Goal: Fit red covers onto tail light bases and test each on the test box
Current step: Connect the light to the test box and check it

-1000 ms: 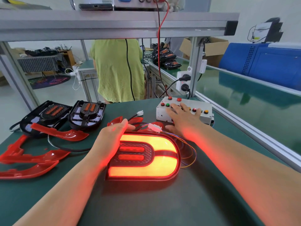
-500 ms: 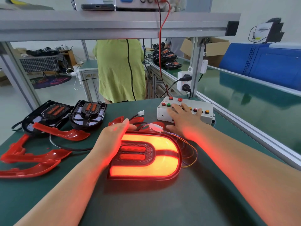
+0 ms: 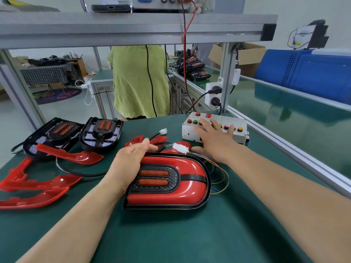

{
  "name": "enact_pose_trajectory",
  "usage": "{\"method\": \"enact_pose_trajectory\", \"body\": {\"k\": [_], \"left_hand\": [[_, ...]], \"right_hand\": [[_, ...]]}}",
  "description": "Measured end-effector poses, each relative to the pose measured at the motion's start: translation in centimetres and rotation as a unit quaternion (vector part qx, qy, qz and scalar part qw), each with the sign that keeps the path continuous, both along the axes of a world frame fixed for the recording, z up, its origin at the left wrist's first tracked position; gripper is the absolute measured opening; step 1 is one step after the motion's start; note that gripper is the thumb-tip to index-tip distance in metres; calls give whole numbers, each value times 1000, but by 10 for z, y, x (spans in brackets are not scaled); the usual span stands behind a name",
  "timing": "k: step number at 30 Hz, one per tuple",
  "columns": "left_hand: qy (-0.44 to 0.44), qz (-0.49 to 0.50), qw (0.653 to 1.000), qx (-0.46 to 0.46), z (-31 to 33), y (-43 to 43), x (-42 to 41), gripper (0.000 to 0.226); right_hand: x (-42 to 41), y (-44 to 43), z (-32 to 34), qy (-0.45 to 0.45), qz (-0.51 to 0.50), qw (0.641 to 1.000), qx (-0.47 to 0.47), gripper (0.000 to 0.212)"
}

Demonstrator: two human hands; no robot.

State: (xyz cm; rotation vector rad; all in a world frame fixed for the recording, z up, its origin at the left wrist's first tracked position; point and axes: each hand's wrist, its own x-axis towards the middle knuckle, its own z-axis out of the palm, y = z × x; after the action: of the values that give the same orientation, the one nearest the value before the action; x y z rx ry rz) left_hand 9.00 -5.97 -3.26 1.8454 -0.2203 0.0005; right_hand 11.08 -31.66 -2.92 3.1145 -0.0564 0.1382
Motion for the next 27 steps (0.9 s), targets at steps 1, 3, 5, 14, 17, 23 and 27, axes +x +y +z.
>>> {"method": "enact_pose_trajectory", "body": {"k": [1,3,5,14,17,23,27], "left_hand": [[6,-2,1000,-11,0,0,-1,39],[15,-7,1000,-22,-1,0,-1,38],[15,-9,999,-27,-1,0,0,38],[16,-8,1000,-4,-3,1,3,38],[14,-8,1000,8,-4,2,4,38],[10,-10,1000,16,-4,3,5,38],[11,-10,1000,16,-4,3,6,38]], "right_hand": [[-1,0,1,-4,1,1000,5,78],[-4,1,2,-16,5,1000,6,76],[-5,2,2,-38,15,999,0,72],[-25,21,18,-165,65,946,270,27],[-39,32,22,-96,73,931,344,40],[-54,43,25,-1,85,921,381,46],[-56,42,25,26,68,911,407,50]]}}
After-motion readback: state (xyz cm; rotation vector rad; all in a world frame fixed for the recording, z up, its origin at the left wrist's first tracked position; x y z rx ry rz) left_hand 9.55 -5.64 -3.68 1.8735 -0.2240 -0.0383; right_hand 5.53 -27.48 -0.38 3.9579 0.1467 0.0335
